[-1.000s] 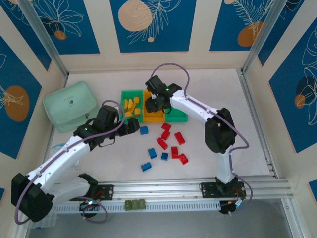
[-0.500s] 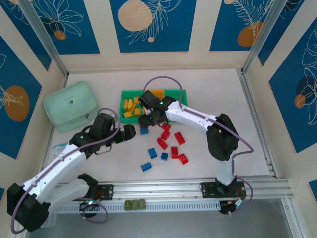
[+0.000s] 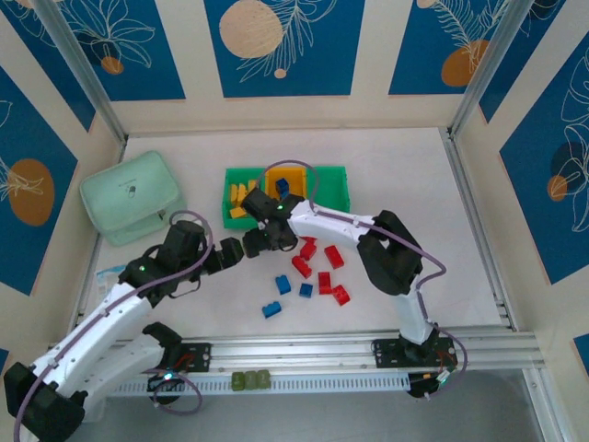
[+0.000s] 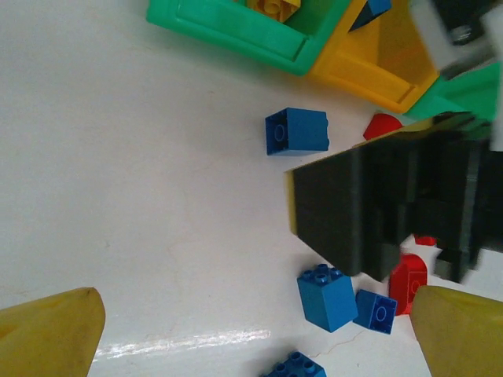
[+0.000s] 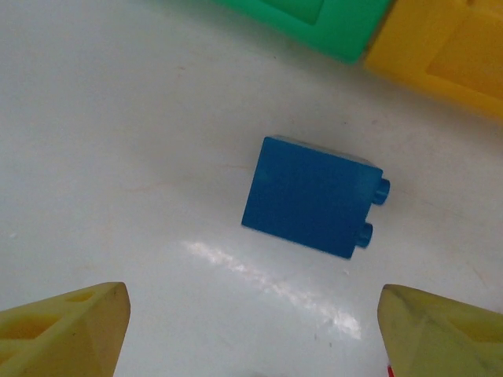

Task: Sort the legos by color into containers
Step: Pick up the lego from the center of the table.

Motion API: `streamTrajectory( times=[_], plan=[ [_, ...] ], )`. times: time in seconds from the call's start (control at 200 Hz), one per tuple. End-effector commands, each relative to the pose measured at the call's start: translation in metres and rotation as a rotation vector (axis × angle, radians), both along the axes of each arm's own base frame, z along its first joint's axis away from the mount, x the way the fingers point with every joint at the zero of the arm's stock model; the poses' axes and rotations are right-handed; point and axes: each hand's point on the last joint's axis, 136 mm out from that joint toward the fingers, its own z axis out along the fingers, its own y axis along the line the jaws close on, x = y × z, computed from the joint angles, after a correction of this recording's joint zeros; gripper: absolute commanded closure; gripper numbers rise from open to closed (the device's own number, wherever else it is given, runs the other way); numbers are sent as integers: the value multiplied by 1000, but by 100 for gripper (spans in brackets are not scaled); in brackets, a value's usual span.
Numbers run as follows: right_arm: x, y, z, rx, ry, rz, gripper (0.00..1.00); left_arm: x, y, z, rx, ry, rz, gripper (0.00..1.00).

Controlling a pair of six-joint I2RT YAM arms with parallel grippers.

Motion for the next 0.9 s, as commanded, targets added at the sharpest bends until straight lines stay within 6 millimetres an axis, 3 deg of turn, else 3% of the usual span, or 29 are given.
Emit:
streamTrajectory(
  times=[0.0,0.305,0.48,0.895],
  plan=[
    [12,7,-1,-20,-30,-46,17,-6,14,-9,28,28,55,1],
    [27,3,-21,-87,-72,-50,22,-10,22,-10,38,22,85,1],
    [32,-1,-29,-95,-76,-54,32,-9,23,-11,43,23,91,1],
    [28,-1,-18,-73,-86,-17,55,-9,20,-10,36,25,80,1]
  ],
)
